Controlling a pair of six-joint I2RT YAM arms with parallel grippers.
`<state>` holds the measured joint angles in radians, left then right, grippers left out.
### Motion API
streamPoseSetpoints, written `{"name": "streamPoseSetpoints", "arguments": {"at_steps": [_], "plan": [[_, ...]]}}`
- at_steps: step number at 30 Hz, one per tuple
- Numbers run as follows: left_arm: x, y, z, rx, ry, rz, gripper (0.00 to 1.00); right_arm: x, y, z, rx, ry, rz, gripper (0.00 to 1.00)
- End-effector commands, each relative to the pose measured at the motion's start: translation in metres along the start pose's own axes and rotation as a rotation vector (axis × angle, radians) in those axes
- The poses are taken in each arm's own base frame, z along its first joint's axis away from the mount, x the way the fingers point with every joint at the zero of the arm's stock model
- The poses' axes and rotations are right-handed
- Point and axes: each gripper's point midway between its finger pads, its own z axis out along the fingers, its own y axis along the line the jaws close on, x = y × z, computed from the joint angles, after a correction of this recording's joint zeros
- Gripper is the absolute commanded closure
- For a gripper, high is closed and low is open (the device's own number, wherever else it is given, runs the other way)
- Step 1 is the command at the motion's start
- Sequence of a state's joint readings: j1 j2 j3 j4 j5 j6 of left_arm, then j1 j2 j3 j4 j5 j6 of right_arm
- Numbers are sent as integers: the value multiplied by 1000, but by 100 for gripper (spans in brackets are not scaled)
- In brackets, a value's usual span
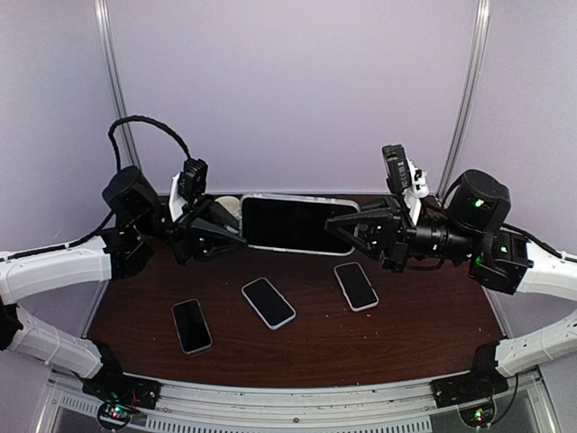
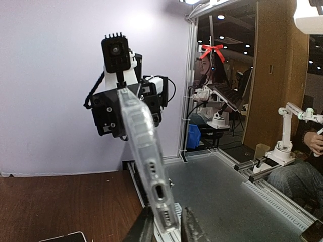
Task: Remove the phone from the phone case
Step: Remove the phone from the bottom left corner of the phone case.
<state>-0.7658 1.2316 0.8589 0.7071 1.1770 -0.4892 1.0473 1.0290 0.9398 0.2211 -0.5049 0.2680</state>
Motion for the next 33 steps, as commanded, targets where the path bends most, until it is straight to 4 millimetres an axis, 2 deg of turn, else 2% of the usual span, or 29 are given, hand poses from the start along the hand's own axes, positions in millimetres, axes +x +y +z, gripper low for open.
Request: {"name": "streamPoseSetpoints", "arguments": {"at_steps": [1, 9, 20, 27, 33], "plan": [[-14, -6, 1, 22, -22, 64, 85, -25, 10, -5, -39, -94, -28, 100], [-20, -17, 0, 60, -30, 91, 100, -19, 20, 3, -122, -62, 57, 100], [-40, -43, -5, 156, -116, 112, 100, -2, 26, 28, -227, 57, 307, 100], [-43, -44, -5, 165, -126, 107, 100, 4, 31, 39, -277, 107, 414, 100], [-43, -42, -5, 160, -123, 95, 100, 15, 47, 46, -340, 178, 481, 100]]}}
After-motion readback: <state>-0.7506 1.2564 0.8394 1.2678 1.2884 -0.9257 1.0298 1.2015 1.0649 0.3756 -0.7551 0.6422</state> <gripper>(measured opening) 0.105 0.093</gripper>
